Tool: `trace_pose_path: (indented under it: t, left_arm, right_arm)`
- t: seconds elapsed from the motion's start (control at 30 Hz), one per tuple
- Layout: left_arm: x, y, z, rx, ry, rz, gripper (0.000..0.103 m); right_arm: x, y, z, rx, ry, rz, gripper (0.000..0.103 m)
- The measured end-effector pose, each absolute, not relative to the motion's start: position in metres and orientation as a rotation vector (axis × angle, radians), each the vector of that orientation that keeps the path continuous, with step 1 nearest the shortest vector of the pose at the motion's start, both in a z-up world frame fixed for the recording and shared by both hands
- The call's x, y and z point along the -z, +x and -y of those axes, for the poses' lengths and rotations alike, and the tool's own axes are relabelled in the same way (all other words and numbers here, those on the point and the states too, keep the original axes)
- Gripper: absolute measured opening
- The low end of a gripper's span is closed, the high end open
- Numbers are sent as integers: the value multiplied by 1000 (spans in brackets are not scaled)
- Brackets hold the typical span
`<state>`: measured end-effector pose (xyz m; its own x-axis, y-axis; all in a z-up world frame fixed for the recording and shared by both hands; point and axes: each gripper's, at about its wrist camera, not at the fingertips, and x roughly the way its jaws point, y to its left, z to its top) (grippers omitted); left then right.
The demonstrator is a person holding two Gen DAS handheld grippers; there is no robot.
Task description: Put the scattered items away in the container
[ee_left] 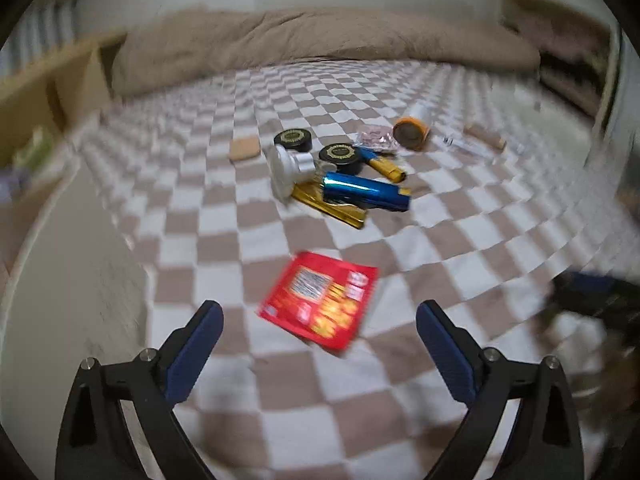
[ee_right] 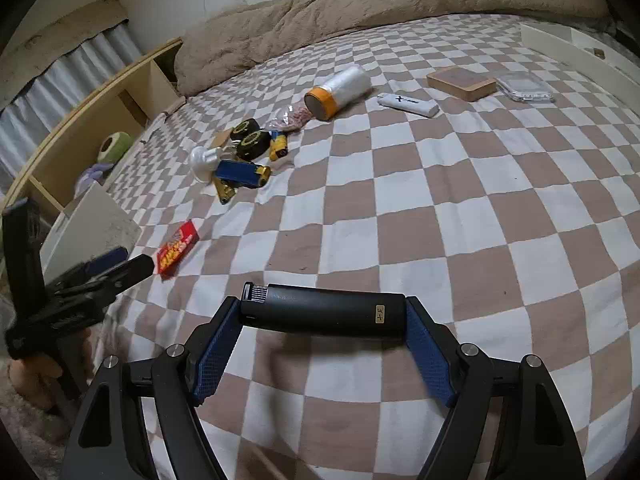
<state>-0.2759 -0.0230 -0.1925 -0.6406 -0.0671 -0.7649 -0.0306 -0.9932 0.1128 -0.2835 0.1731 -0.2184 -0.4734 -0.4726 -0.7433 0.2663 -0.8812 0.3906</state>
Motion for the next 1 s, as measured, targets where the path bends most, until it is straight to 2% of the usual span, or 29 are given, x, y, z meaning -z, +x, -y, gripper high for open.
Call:
trace_pose_path:
  t: [0.17, 0.33, 0.43, 0.47, 0.5, 0.53, 0.6, 0.9, 0.97, 1.0]
  left_arm:
    - [214, -296, 24, 2799, 1397, 290, 98]
    - [225, -313, 32, 2789, 1425, 295, 96]
    - [228, -314, 41, 2828, 1486, 173, 83]
    - [227, -313, 41, 2841, 1488, 163, 79]
    - [226, -311, 38, 2853, 1492, 162, 70]
    - [225, -309, 35, 2864, 1495, 172, 65]
    - [226, -308, 31, 2876, 1501, 193, 59]
    - [221, -306, 28, 2884, 1487, 189, 45]
    - [219, -305, 28, 2880, 1468, 186, 41]
    - [217, -304, 28, 2877, 1451, 188, 35]
  right_arm:
    - [217, -284, -172, 2339, 1279, 325, 80]
    - [216, -285, -174, 2326, 1277, 350, 80]
    - [216, -285, -173, 2320, 1278, 350, 80]
    - [216, -285, -173, 2317, 1280, 347, 80]
    - [217, -285, -172, 2314, 1284, 344, 80]
    - [218, -286, -171, 2312, 1286, 341, 80]
    - [218, -286, -170, 2310, 1289, 337, 80]
    - [218, -284, -169, 2314, 1287, 334, 80]
    - [218, -285, -170, 2319, 1284, 341, 80]
    - [217, -285, -171, 2320, 1282, 344, 80]
